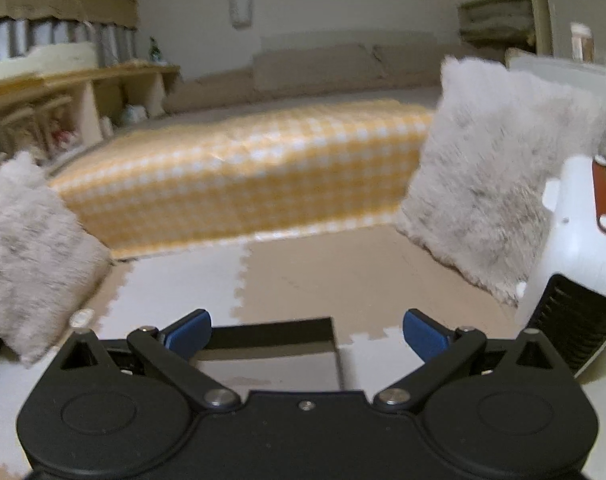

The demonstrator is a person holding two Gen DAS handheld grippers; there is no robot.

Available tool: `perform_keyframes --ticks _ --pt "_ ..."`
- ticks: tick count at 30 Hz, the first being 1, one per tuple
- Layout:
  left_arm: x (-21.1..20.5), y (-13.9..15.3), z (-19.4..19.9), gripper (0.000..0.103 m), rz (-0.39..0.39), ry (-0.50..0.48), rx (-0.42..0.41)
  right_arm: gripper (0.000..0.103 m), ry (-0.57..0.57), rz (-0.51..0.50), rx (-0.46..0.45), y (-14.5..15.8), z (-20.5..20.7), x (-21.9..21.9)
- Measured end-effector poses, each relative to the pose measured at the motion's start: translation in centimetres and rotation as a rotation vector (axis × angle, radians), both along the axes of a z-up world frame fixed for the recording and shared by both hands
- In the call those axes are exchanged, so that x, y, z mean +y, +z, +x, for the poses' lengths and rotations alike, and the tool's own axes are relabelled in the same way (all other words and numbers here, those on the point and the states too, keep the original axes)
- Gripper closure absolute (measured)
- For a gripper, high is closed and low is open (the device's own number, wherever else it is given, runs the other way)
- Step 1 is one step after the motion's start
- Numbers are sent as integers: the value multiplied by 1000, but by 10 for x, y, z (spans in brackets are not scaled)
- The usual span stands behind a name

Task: Organize rigid objects
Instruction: 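Close the right gripper on the black box rim while the left tool approaches the clear case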

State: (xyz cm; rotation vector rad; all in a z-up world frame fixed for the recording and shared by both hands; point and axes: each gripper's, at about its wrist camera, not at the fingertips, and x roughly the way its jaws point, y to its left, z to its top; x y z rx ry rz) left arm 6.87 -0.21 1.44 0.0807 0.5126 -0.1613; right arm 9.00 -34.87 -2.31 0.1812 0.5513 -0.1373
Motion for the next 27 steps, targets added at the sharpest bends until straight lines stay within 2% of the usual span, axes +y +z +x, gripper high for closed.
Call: perform_keyframes --ticks 5,9,11,13,16,18,19,20,22,25,27 --pt "1 -7 31 0 31 -24 43 0 -15 -24 94 -21 25 -16" --pt "3 -18 54 0 40 -124 102 2 -15 -18 189 -40 40 -25" --pt "2 -25 63 0 68 -152 126 16 19 -9 234 -49 46 -27" --pt "1 -33 72 0 96 -178 147 23 49 -3 287 -58 53 -26" --pt "2 -45 84 1 122 -191 187 28 105 -6 353 -70 60 -21" --pt "5 -54 90 5 129 -195 221 40 136 6 401 -78 66 -18" --pt "5 -58 93 9 133 -199 238 51 140 10 429 -81 69 -17" --pt "7 -62 97 10 137 -202 260 58 138 18 454 -84 72 -17" --pt "10 -69 104 13 134 -199 302 60 138 45 488 -89 76 -19" --pt "16 -79 113 15 115 -207 358 62 140 23 525 -97 81 -18" --pt "17 -86 118 16 129 -219 393 63 149 -3 552 -103 83 -15"
